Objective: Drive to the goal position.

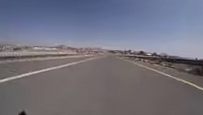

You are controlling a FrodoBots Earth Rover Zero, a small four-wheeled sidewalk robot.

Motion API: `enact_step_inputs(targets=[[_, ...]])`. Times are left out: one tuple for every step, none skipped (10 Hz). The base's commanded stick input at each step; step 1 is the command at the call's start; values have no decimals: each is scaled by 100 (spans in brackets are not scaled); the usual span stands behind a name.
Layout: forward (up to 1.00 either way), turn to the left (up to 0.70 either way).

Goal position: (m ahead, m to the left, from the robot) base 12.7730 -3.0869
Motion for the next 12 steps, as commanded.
enact_step_inputs(targets=[[100, 0], [100, 0], [100, 0], [100, 0], [100, 0], [100, 0], [100, 0], [100, 0], [100, 0], [100, 0], [100, 0], [100, 0]])
